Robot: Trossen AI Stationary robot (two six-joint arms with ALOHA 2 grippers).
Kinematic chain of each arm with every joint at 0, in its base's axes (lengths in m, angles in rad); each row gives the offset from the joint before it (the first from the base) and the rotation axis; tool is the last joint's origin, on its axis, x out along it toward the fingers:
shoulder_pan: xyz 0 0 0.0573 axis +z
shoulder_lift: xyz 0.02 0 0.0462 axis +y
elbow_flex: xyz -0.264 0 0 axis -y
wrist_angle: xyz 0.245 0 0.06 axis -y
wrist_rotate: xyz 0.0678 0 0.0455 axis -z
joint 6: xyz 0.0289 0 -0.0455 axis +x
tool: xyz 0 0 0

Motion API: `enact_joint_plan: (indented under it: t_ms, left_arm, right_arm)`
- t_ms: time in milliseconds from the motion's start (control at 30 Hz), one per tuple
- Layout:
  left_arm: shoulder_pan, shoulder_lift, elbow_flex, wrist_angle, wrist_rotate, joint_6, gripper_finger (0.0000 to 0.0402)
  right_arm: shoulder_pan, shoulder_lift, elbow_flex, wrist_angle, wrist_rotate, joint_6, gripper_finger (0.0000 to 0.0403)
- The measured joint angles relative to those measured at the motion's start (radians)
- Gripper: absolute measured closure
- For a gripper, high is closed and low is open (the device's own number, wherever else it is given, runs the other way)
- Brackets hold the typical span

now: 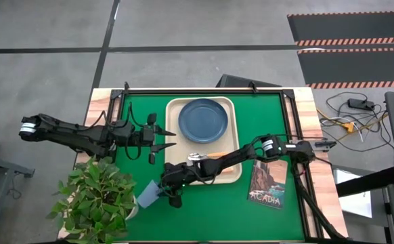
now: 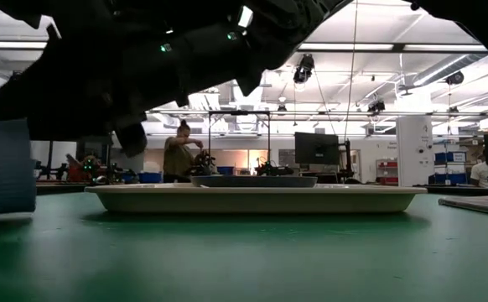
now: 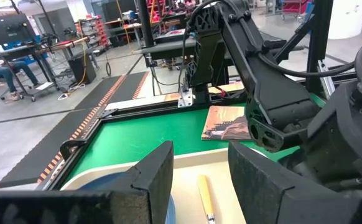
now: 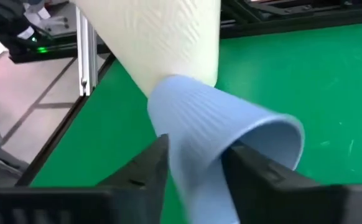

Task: Pick and place plate/cup/fork/spoon on tray
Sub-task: Put the blue cup on the white tray to the top left of the orange spoon

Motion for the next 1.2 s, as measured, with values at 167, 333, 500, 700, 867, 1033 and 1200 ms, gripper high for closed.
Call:
enact_joint_plan:
  t_ms: [167, 333, 500, 700, 867, 1033, 1200]
  left_arm:
    - [0.000, 0.000, 0.000, 0.000, 0.000, 0.000, 0.0265]
    - [0.000, 0.000, 0.000, 0.000, 0.000, 0.000, 0.0265]
    - [0.000, 0.000, 0.000, 0.001, 0.000, 0.000, 0.0265]
    - [0.000, 0.000, 0.000, 0.004, 0.000, 0.000, 0.0265]
    - [0.000, 0.000, 0.000, 0.010, 0.000, 0.000, 0.0265]
    - [0.000, 0.000, 0.000, 0.011, 0.000, 0.000, 0.0265]
    - [0.000, 0.000, 0.000, 0.010, 0.000, 0.000, 0.0265]
  right_arm:
    - [0.000, 0.000, 0.000, -0.002, -0.002, -0.052, 0.0378]
    - [0.000, -0.037, 0.000, -0.064, -0.032, -0.092, 0.0393]
    - [0.009, -0.160, 0.000, -0.303, -0.020, -0.201, 0.0394]
    - [0.031, -0.337, 0.000, -0.664, 0.113, -0.419, 0.0394]
    - [0.020, -0.403, 0.000, -0.844, 0.248, -0.483, 0.0395]
    - [-0.004, -0.384, 0.000, -0.872, 0.248, -0.520, 0.0395]
    - [-0.023, -0.331, -0.001, -0.876, 0.276, -0.551, 0.0395]
